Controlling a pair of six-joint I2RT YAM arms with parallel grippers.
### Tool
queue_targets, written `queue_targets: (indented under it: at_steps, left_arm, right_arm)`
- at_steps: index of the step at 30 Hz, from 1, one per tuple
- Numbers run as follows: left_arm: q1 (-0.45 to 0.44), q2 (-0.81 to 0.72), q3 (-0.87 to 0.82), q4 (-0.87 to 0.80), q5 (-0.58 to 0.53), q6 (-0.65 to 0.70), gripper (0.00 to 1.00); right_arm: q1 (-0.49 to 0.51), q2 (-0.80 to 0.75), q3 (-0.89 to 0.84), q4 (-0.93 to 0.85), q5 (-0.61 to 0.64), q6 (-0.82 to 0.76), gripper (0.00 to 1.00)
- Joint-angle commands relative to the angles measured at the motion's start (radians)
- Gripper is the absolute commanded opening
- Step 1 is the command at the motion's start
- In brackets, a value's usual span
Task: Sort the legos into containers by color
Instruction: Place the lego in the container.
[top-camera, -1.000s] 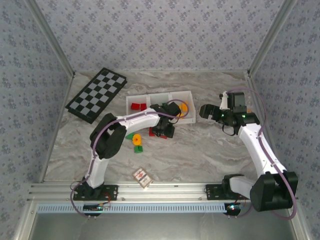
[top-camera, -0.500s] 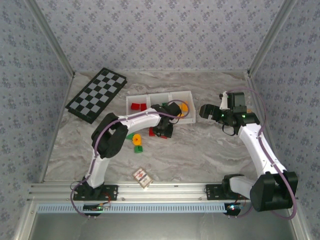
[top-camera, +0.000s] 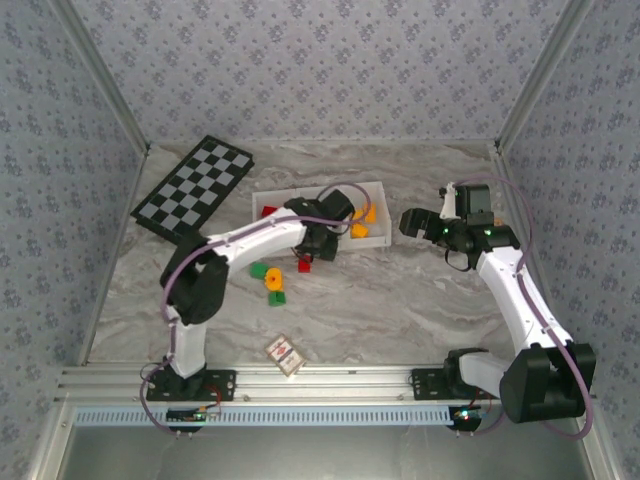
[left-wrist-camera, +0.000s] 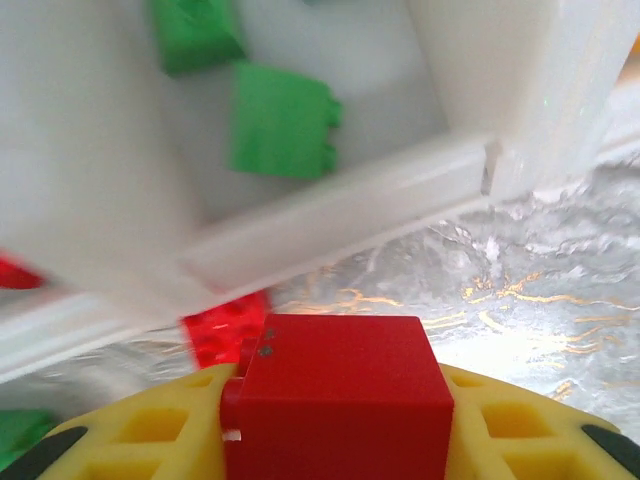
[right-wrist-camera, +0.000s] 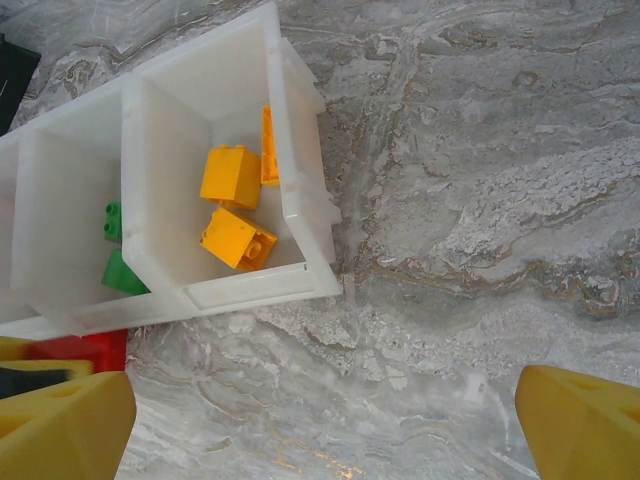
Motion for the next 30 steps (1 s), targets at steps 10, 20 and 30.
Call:
queue_targets:
  at_steps: [10,20,30]
  left_arm:
    - [0.252,-0.103,-0.009,-0.034,-0.055,0.135,0.35]
    - [0.319,0.014,0.056,-0.028,-0.024,0.164,0.35]
    - [0.352,0.059,0.064,0.059,-0.021,0.190,0.47]
  right_arm:
    - [-0.012,-0.014,-0.012,0.006,-0.019,0.023,1.00]
    - [-0.020,-0.007,-0.010,-0.006,-0.019,0.022,1.00]
    - [-0.029,-0.003,-0.011,-0.010,-0.019,0.020,1.00]
